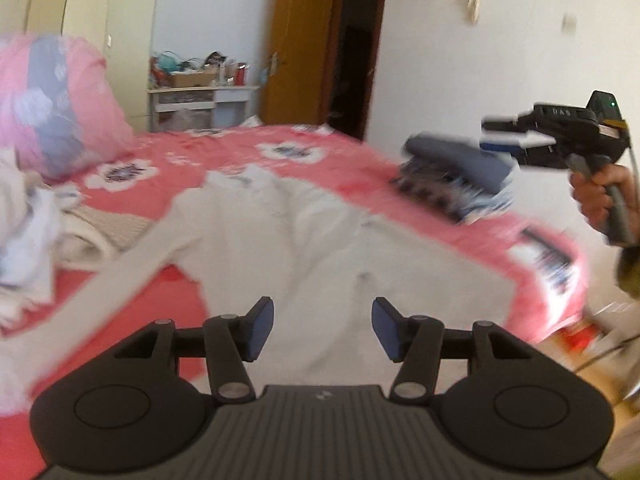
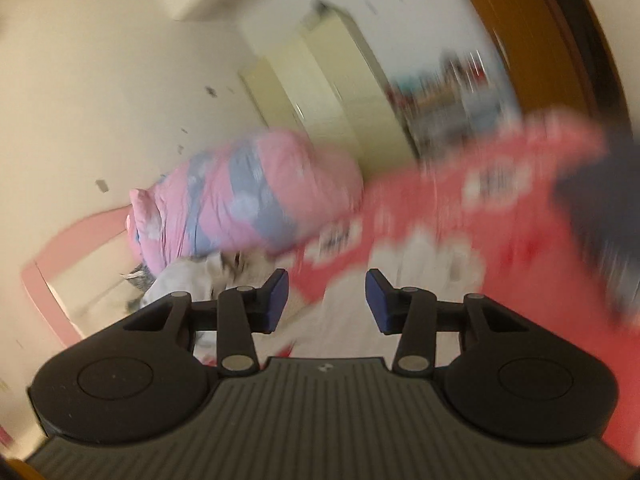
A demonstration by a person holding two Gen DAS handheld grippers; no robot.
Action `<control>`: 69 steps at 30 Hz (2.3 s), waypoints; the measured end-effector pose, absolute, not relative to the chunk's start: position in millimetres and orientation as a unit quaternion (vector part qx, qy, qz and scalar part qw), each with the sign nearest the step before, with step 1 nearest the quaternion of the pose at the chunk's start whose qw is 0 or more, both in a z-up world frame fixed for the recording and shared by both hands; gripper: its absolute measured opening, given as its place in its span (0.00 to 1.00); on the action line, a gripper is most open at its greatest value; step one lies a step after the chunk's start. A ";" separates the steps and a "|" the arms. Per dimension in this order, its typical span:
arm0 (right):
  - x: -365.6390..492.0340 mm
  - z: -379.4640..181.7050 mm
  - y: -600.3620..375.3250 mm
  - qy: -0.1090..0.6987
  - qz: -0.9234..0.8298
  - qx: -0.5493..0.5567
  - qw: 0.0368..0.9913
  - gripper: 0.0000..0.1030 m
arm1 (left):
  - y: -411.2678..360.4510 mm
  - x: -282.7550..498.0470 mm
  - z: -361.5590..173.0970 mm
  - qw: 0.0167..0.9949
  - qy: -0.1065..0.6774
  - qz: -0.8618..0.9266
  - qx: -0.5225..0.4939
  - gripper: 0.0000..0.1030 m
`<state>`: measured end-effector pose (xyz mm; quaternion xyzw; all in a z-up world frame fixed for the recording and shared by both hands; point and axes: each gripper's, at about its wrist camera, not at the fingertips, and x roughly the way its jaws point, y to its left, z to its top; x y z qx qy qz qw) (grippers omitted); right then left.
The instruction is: Fold clothes
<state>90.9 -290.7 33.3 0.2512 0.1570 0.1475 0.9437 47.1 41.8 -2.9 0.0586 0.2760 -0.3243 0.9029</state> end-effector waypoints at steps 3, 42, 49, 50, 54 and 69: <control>99.2 -25.3 -261.6 0.202 0.164 0.321 0.911 0.41 | 36.4 55.1 -11.5 0.899 0.317 -0.290 0.086 0.54; 89.3 -148.6 -191.3 0.302 0.136 0.485 0.810 0.42 | -33.1 16.3 -26.2 0.853 0.177 -0.380 0.310 0.14; 83.8 -156.0 -199.9 0.306 0.116 0.495 0.805 0.42 | -37.9 -22.7 -87.2 0.787 0.314 -0.433 0.308 0.28; 82.4 -154.1 -200.1 0.304 0.118 0.492 0.807 0.42 | -30.2 -21.0 -79.9 0.794 0.319 -0.433 0.282 0.37; 81.9 -147.8 -199.0 0.296 0.122 0.477 0.818 0.42 | 6.1 -6.8 -46.3 0.815 0.317 -0.449 0.183 0.45; 114.5 -110.8 -232.6 0.249 0.083 0.407 0.875 0.41 | -35.5 178.3 -7.0 0.869 0.339 -0.349 0.089 0.53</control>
